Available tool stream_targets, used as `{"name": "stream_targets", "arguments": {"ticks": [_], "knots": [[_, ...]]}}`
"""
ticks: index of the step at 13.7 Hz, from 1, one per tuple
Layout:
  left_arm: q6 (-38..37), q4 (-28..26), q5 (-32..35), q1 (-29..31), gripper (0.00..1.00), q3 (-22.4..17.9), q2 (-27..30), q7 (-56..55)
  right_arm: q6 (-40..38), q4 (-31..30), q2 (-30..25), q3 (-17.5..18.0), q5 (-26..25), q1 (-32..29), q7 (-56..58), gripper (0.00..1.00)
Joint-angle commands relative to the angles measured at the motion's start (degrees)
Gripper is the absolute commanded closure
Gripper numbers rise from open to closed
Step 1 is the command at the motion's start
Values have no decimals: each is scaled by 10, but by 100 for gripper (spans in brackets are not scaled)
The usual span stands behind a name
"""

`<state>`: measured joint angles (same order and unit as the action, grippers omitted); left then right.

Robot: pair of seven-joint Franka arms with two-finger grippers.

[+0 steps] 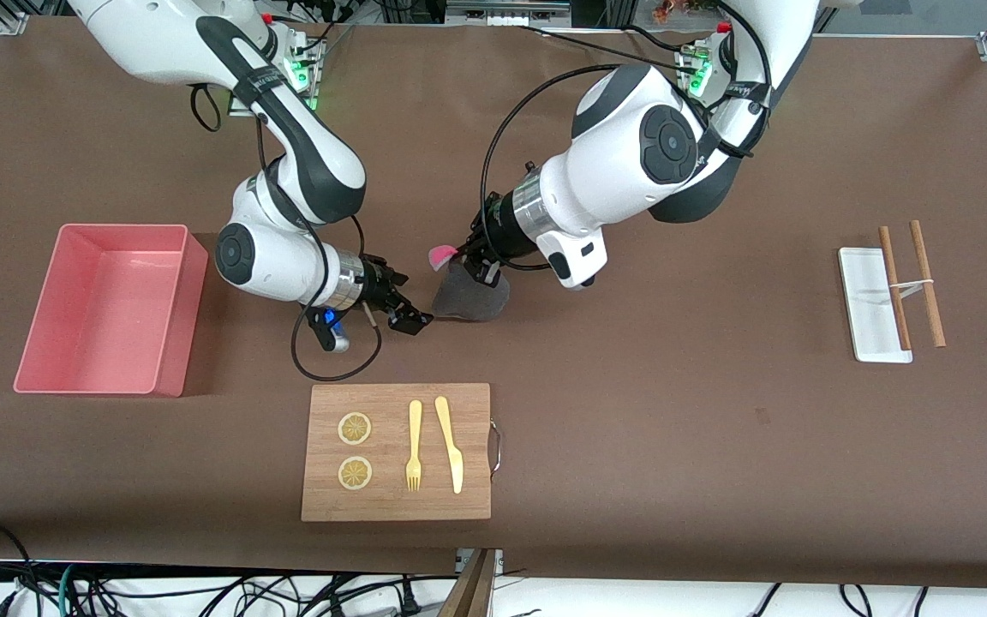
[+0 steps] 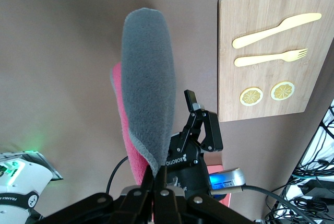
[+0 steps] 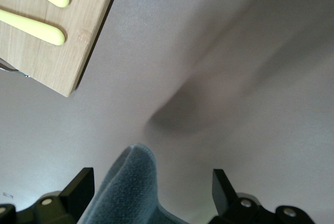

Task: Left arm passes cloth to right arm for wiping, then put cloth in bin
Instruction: 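Grasp the hanging cloth with the right gripper beside the left gripper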

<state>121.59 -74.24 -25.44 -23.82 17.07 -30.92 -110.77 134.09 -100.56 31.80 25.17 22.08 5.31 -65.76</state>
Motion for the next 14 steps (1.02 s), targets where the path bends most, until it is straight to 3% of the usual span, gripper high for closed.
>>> {"name": "stream_targets", "arguments": {"ticks": [1,10,12,14], "knots": [[-2,18,-15,-3,100,-3,-9,-5,25,-1,6,4,23,7,-5,0],[-2,18,-14,-3,100,-3,-9,2,58,2,24,6,38,19,-7,2],[-2,18,-14,-3,100,-3,-9,2,68,1,27,10,42,24,-7,26],[-2,18,-14,-3,100,-3,-9,2,72,1,28,10,50,24,-7,62]]}}
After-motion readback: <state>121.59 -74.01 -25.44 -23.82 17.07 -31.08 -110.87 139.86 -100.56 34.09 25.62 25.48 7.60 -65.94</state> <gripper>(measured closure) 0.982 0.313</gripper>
